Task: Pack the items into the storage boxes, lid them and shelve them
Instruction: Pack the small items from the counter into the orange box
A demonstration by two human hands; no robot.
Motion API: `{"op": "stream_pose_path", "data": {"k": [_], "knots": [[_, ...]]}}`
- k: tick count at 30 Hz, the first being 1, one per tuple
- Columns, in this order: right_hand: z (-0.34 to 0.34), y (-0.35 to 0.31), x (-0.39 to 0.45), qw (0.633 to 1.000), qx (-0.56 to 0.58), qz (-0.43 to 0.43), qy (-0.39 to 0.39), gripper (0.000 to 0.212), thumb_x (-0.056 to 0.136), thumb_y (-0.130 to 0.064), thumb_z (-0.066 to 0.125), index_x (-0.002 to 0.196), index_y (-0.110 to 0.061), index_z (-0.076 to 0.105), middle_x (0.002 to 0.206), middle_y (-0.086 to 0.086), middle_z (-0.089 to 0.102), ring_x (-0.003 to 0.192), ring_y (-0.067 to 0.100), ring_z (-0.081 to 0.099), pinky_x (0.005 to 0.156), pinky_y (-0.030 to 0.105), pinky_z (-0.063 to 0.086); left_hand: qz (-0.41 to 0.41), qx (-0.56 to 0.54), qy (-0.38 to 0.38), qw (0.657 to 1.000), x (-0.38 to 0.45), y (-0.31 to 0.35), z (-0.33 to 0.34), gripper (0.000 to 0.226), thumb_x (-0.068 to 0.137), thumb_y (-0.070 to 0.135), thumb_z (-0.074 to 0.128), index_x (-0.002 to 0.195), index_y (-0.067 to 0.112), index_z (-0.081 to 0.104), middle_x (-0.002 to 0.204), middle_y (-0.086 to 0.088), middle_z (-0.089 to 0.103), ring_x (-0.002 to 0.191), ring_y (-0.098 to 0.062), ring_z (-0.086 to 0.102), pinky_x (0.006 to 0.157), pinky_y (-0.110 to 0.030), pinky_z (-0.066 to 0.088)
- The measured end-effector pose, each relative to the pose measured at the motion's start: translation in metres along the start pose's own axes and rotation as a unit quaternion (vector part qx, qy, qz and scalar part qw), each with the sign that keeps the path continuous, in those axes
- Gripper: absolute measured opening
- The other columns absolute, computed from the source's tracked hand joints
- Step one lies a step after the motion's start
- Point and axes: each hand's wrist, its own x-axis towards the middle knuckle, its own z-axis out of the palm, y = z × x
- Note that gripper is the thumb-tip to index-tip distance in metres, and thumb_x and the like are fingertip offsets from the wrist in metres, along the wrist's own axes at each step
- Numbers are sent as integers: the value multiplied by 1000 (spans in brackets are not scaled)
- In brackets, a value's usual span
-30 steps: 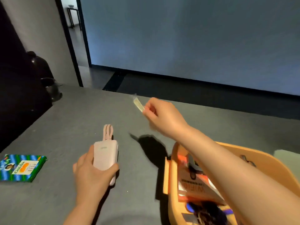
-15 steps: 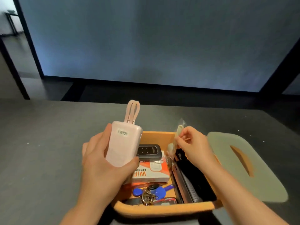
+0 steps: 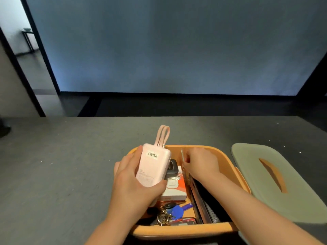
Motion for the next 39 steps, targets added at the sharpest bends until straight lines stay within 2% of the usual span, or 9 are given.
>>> {"op": "stream_pose_path", "data": {"k": [6,10,13,17,23,27,32,35,39], "knots": [[-32,-6,-21,993,120,0,12,16,92,-42,54,96,-29,62,82,-10,65,71,8,60,59,27,51,12,-10,-1,1000,-2,1,-1,90,54,34,84,126,50,34,114,35,41,111,11,31,75,-9,33],[-49,-32,-55,869,494,6,-34,31,96,-46,45,94,-26,68,82,0,72,70,20,68,61,35,54,29,-5,8,1000,-4,4,-1,84,49,44,74,124,53,37,114,37,43,109,10,34,78,-3,33],[-42,-46,-68,809,578,-16,-107,26,91,-41,56,105,-22,66,95,-3,74,86,13,70,71,34,58,35,6,3,999,-6,6,-1,87,49,52,70,131,47,39,116,33,44,110,7,34,78,-9,35],[-32,-42,-68,790,606,0,-99,24,89,-33,62,108,-18,66,97,-2,75,92,13,70,87,42,56,23,0,-31,999,-7,7,-3,87,51,55,73,130,48,38,119,33,43,113,8,36,80,-12,38],[-39,-28,-68,739,664,24,-110,40,83,-42,62,113,-16,65,100,4,74,93,20,70,72,28,51,-62,-171,-96,979,-6,-2,-7,28,69,34,81,94,32,69,75,10,69,62,-5,57,60,-17,47],[-41,-39,-74,766,635,50,-83,45,82,-44,66,119,-21,54,104,-4,70,91,9,69,79,30,57,-73,-170,-25,982,-11,3,0,19,69,21,81,84,27,69,59,11,62,48,-2,48,53,-21,44],[-35,-55,-79,834,550,22,-44,73,52,-59,78,114,-35,46,112,-5,53,101,11,58,84,36,55,-51,-109,-12,993,-18,10,-1,25,67,20,79,85,34,67,62,15,62,50,-1,51,54,-24,47],[-37,-42,-71,858,513,1,-15,65,54,-43,85,111,-32,54,109,-5,59,95,8,59,79,29,53,-23,-90,-49,994,-17,0,-10,24,68,30,80,89,35,69,76,15,68,72,1,60,67,-16,47],[-40,-18,-59,923,375,-65,-60,75,53,-37,87,118,-33,50,107,-13,57,96,5,56,74,23,49,-24,-31,25,999,-7,-27,-20,18,89,52,45,103,43,52,105,25,53,103,8,49,80,-10,35]]}}
